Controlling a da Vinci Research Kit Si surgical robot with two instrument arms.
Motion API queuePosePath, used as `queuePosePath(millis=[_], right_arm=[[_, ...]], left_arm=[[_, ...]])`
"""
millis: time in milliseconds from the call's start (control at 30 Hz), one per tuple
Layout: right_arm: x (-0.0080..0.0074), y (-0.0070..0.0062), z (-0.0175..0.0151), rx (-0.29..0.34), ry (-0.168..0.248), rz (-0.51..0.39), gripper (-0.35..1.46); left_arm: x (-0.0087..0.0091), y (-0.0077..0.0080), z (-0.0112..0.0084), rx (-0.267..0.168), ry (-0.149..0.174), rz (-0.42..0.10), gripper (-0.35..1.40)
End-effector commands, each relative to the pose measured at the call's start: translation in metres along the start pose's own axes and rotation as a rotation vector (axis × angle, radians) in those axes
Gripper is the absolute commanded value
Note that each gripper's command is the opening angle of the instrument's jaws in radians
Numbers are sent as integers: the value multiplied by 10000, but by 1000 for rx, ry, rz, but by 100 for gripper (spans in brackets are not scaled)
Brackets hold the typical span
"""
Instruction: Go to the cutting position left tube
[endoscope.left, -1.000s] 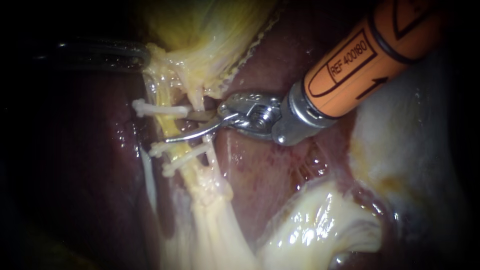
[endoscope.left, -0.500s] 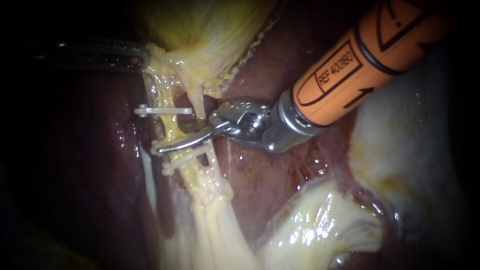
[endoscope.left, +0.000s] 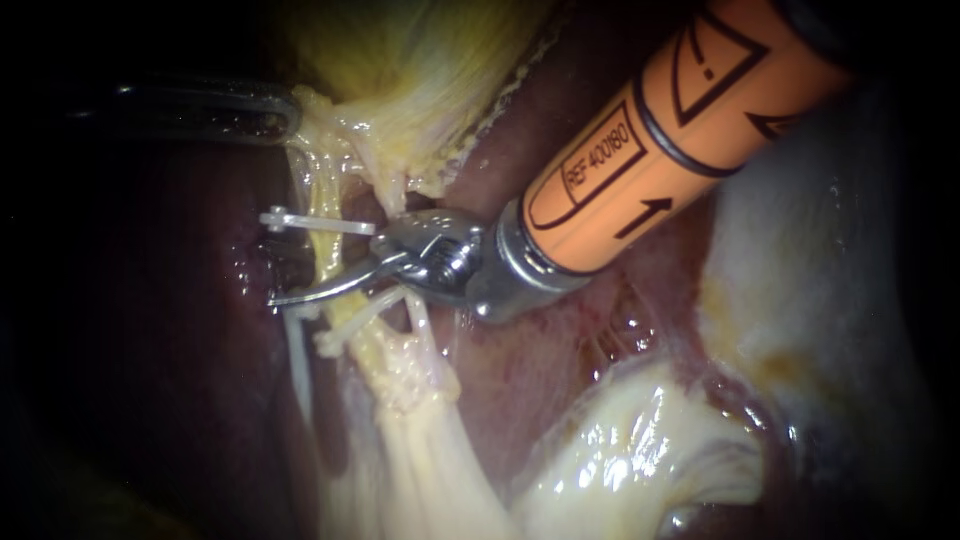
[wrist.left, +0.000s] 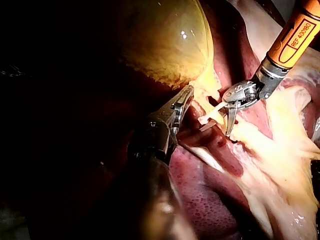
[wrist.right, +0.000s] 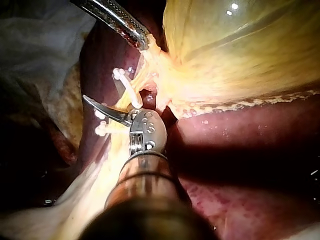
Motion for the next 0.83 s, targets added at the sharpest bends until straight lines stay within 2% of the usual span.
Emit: queuePosePath(millis=[33, 133, 433, 833], right_arm=[[2, -3, 0, 7, 7, 1, 144], [9, -11, 1, 12, 13, 5, 144], [43, -46, -4, 37, 48, 26, 142], [43, -46, -7, 38, 47, 27, 139]], left_arm=[[0, 0, 0, -1, 0, 0, -35], [0, 0, 0, -1, 0, 0, -35], [1, 1, -1, 1, 0, 0, -35], [1, 1, -1, 1, 0, 0, -35]])
